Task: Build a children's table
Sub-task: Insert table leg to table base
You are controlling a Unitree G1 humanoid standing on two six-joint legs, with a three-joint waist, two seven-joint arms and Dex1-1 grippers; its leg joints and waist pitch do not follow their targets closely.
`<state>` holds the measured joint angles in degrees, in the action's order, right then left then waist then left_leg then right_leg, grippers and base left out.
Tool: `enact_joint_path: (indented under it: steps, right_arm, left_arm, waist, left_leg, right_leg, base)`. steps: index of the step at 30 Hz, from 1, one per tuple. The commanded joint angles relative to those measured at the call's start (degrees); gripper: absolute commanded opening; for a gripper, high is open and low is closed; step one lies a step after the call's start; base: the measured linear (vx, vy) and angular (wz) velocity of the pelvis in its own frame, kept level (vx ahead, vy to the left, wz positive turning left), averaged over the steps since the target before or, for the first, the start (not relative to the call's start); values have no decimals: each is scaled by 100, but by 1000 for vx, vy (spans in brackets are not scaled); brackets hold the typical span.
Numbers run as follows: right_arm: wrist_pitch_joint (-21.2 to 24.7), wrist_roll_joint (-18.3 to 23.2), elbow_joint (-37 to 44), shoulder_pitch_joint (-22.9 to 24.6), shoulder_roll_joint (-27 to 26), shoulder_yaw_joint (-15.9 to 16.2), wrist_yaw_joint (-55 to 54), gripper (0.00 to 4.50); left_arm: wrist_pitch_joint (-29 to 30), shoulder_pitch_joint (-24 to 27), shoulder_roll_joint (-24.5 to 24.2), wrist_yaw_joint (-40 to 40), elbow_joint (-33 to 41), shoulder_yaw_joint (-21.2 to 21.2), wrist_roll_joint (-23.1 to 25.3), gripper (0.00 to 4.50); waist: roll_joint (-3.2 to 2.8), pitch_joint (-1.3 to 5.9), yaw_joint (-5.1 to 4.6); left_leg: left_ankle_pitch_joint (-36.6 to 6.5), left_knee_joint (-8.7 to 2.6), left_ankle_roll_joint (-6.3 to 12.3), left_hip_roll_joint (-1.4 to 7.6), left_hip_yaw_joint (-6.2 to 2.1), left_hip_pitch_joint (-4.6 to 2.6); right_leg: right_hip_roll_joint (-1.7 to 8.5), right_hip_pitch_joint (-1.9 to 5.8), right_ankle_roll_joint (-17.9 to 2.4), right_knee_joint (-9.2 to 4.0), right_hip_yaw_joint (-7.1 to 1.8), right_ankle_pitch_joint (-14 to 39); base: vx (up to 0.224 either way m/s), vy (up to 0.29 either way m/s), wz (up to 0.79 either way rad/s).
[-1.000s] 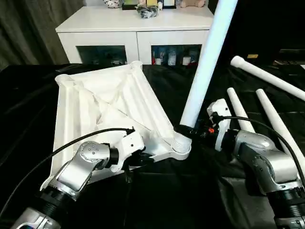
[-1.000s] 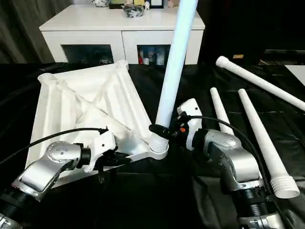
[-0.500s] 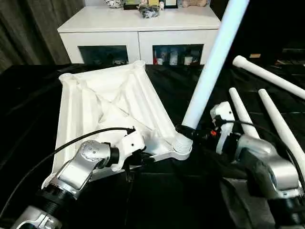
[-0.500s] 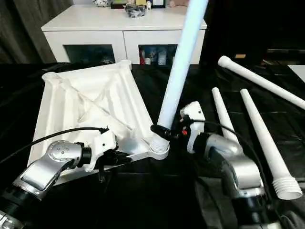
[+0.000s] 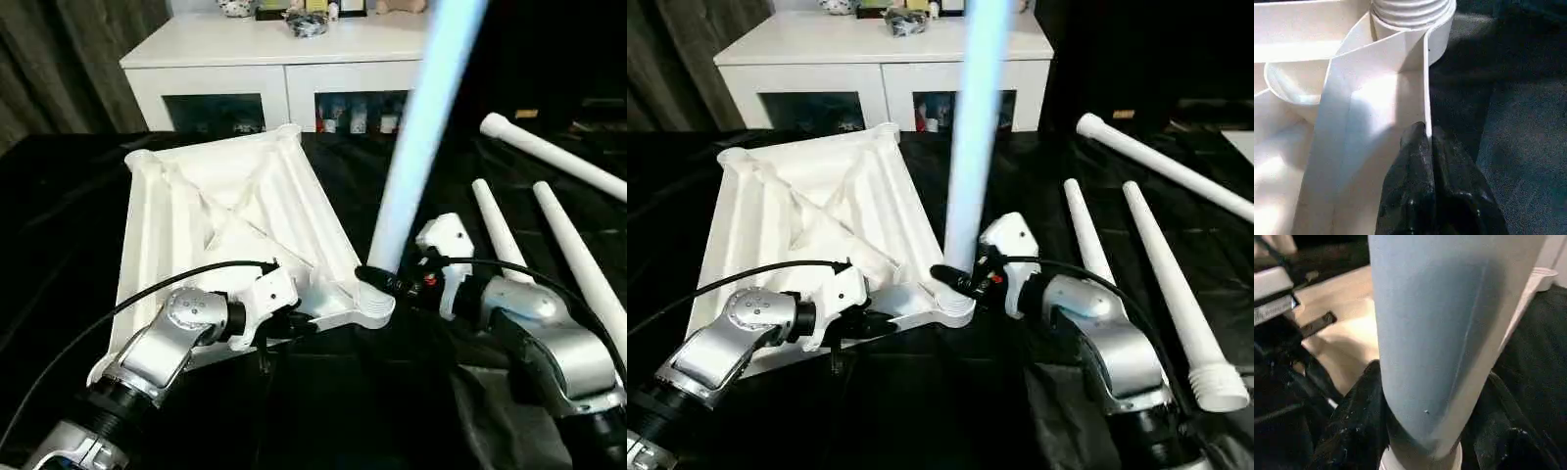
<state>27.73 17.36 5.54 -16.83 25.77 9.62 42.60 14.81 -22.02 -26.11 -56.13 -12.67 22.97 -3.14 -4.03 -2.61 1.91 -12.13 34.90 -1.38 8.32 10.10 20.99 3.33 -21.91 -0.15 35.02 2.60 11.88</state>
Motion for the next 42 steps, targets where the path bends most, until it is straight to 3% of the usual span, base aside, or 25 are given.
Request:
enact_joint_path:
  steps: [1,3,5,10,11,15,21,22,27,29,30,32,33,34,35,36,37,40,42]
  right_arm:
    - [365,-52,-135,103,71,384,296,183]
    - [382,-82,-272,-7,51,444,342,182]
    - [357,-85,-432,-99,2,432,330,182]
    - [267,-142,-788,-258,-79,352,274,182]
    - [252,-146,-860,-272,-81,328,272,182]
    - [259,-157,-852,-227,-57,337,326,182]
    - [188,-200,-863,-71,-124,404,334,182]
    - [185,-202,-867,-71,-125,404,332,182]
    - [18,-421,-1162,-141,-313,288,-136,182]
    - [16,-519,-1313,-173,-503,172,-538,182]
    - [0,-618,-1422,-187,-740,87,-985,182]
    - [1,-646,-1450,-186,-834,62,-1142,182]
    - [53,-710,-1529,-196,-1118,-35,-1601,182]
    - [69,-716,-1538,-197,-1155,-45,-1652,182]
    - [147,-778,-1590,-200,-1354,-84,-1942,182]
    - [167,-808,-1610,-203,-1410,-85,-2025,182]
    - [176,-914,-1731,-235,-1517,-74,-2258,182]
    - [144,-1180,-2177,-398,-1807,-90,-2933,182]
    - [47,-1283,-2774,-664,-2183,-200,-3567,182]
  left_arm:
    - [92,8,-74,188,-55,-35,215,0]
    - [112,56,-82,206,-8,-48,205,0]
    - [114,77,-86,217,6,-56,203,0]
    - [112,88,-89,215,19,-71,198,0]
    - [116,91,-86,204,30,-88,177,0]
    - [128,97,-86,193,44,-135,146,0]
    - [152,78,-115,130,-20,-258,44,0]
    - [153,78,-116,129,-20,-260,42,0]
    - [426,103,-149,82,108,-440,-184,0]
    - [620,140,-85,235,234,-438,-145,0]
    - [963,194,154,577,434,-436,-117,0]
    - [1102,213,270,737,505,-439,-106,0]
    - [1447,223,645,1222,607,-411,-8,0]
    - [1485,221,695,1283,610,-405,5,0]
    - [1695,202,968,1607,607,-356,90,0]
    - [1750,191,1043,1690,589,-338,120,0]
    - [1806,136,1166,1842,486,-280,222,0]
    - [1867,-67,1470,2198,116,-184,421,0]
    - [1779,-364,1814,2575,-453,-177,547,0]
  waist:
    - [71,226,-2]
    - [119,235,-12]
    - [113,237,-13]
    - [143,207,-35]
    - [140,205,-31]
    - [136,206,-34]
    - [86,223,-25]
    - [102,222,-31]
    - [95,202,-75]
    - [92,188,-97]
    - [93,183,-138]
    - [97,163,-187]
    - [113,165,-212]
    - [97,168,-219]
    - [153,166,-241]
    - [133,179,-234]
    - [127,183,-234]
    - [134,174,-269]
    - [132,128,-325]
  left_leg:
    - [-1708,-549,-27,500,-249,-79]
    - [-1695,-556,-43,506,-249,-60]
    - [-1671,-546,-36,498,-242,-58]
    - [-1931,-545,-80,483,-246,-68]
    - [-2013,-543,-107,485,-253,-90]
    - [-2107,-560,-149,491,-270,-92]
    - [-1998,-572,-157,497,-261,-79]
    - [-2016,-566,-150,490,-251,-82]
    - [-2125,-579,-177,471,-273,-51]
    - [-2260,-588,-210,474,-288,-72]
    - [-2352,-585,-261,468,-304,-69]
    - [-2542,-597,-311,466,-326,-85]
    - [-2575,-595,-314,467,-325,-97]
    - [-2584,-594,-321,460,-337,-98]
    - [-2571,-600,-315,465,-326,-88]
    - [-2531,-604,-305,460,-331,-98]
    - [-2484,-615,-280,454,-335,-83]
    - [-2582,-609,-287,429,-313,-115]
    - [-2945,-599,-322,389,-317,-181]
  right_leg:
    - [558,98,-961,-563,-348,2321]
    - [560,116,-1026,-535,-343,2105]
    - [569,114,-1093,-529,-349,1975]
    - [582,102,-1021,-580,-350,2481]
    - [587,79,-935,-607,-353,2729]
    - [574,71,-852,-613,-349,2786]
    - [561,91,-1024,-562,-352,2204]
    - [558,93,-1051,-567,-352,2185]
    - [570,103,-994,-585,-336,2564]
    - [572,71,-905,-606,-335,2844]
    - [583,69,-866,-614,-333,2996]
    - [572,48,-757,-645,-314,3284]
    - [573,38,-714,-659,-320,3361]
    - [572,31,-685,-676,-314,3385]
    - [559,33,-684,-680,-311,3358]
    - [556,37,-681,-679,-306,3259]
    - [548,52,-683,-677,-301,3113]
    - [539,-3,-678,-720,-308,3144]
    - [519,-62,-524,-802,-264,3605]
  base:
    - [0,0,0]
    - [0,0,0]
    - [0,0,0]
    - [0,0,0]
    - [0,0,0]
    - [0,0,0]
    - [0,0,0]
    - [0,0,0]
    - [0,0,0]
    - [0,0,0]
    - [0,0,0]
    - [0,0,0]
    - [0,0,0]
    - [0,0,0]
    - [0,0,0]
    - [0,0,0]
    - [0,0,0]
    - [0,0,0]
    - [0,0,0]
